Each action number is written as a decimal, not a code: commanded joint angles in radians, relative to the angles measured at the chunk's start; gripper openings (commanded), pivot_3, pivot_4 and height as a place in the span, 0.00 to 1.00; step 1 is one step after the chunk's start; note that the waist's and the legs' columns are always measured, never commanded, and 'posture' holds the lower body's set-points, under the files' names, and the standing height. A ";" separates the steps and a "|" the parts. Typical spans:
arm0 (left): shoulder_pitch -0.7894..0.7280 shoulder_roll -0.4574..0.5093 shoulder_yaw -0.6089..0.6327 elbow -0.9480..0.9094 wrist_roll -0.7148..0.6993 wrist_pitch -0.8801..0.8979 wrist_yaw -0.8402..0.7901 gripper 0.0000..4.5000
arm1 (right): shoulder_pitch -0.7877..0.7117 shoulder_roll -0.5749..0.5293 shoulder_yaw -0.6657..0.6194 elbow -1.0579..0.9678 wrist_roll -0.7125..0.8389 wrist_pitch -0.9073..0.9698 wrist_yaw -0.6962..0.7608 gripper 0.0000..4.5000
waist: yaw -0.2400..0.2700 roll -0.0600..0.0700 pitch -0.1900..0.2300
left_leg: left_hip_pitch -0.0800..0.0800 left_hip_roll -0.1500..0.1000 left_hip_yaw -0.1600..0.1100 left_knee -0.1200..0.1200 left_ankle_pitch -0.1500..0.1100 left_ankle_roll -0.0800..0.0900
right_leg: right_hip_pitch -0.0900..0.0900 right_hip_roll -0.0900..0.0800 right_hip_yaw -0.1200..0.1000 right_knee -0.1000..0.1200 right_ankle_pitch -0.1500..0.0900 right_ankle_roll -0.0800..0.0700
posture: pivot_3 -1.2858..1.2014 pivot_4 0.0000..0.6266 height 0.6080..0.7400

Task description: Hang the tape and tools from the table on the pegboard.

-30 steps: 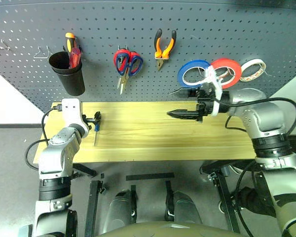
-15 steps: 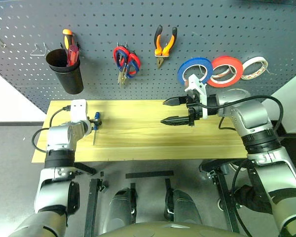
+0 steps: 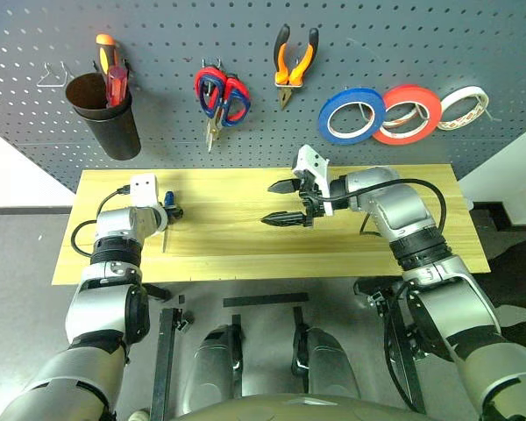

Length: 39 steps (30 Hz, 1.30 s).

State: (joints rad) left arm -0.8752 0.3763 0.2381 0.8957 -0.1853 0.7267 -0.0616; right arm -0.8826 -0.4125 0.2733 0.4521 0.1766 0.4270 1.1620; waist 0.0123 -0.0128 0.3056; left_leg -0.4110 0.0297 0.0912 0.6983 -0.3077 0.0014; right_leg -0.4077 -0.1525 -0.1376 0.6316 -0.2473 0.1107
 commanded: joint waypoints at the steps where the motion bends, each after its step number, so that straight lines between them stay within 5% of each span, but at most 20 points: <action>1: -0.004 -0.002 0.005 0.031 0.005 -0.015 -0.002 0.95 | -0.013 0.013 -0.010 0.019 -0.013 -0.051 0.001 1.00 | -0.002 0.000 0.000 | 0.000 0.000 0.000 0.000 0.000 0.000 | 0.000 0.000 0.000 0.000 0.000 0.000 | 0.52 0.55 0.99; 5: 0.006 -0.010 0.007 0.021 0.001 -0.011 0.001 0.78 | -0.024 0.027 -0.025 0.053 -0.021 -0.082 -0.010 1.00 | -0.004 0.001 0.000 | 0.000 0.000 0.000 0.000 0.000 0.000 | 0.000 0.001 0.000 0.000 0.000 0.000 | 0.52 0.55 0.99; 14: 0.019 -0.015 0.018 0.006 -0.010 0.012 -0.003 0.13 | -0.035 0.022 -0.033 0.094 -0.038 -0.128 0.002 1.00 | -0.002 0.001 0.001 | 0.000 0.000 0.000 0.000 0.000 0.000 | 0.000 0.000 0.000 0.000 0.000 0.000 | 0.52 0.55 0.99; 19: 0.084 -0.020 -0.034 -0.135 0.012 0.004 -0.050 0.11 | -0.046 0.003 -0.065 0.099 -0.009 -0.131 0.040 1.00 | -0.003 0.001 0.001 | 0.000 0.000 0.000 0.000 0.000 0.000 | 0.000 0.000 0.000 0.000 0.000 0.000 | 0.52 0.49 0.99; 27: 0.458 0.009 -0.068 -0.876 -0.053 -0.256 -0.279 0.11 | -0.020 -0.063 -0.219 -0.084 0.164 -0.063 0.129 1.00 | -0.002 0.001 0.000 | -0.004 0.001 -0.001 0.000 0.000 0.000 | -0.003 0.001 0.000 -0.001 0.000 0.000 | 0.53 0.39 0.99; 32: 0.574 0.016 0.007 -1.080 -0.137 -0.486 -0.398 0.11 | 0.021 -0.102 -0.283 -0.191 0.240 -0.001 0.123 1.00 | 0.003 0.000 -0.004 | -0.005 0.001 -0.001 0.000 0.000 0.000 | -0.003 0.000 -0.001 -0.002 0.000 0.000 | 0.54 0.32 0.99; 39: 0.541 0.047 0.076 -1.182 -0.300 -0.560 -0.505 0.11 | 0.043 -0.124 -0.342 -0.305 0.345 0.085 0.099 1.00 | 0.003 0.000 -0.014 | -0.006 0.001 0.000 0.000 0.000 0.000 | -0.003 0.000 -0.001 -0.002 0.000 0.000 | 0.55 0.24 0.99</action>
State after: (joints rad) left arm -0.2990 0.4100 0.2775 -0.2440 -0.4409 0.1866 -0.5598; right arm -0.8335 -0.5271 -0.0368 0.2018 0.4800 0.4984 1.2634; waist 0.0151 -0.0132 0.2921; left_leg -0.4167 0.0306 0.0909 0.6983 -0.3077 0.0011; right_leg -0.4108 -0.1522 -0.1385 0.6296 -0.2472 0.1106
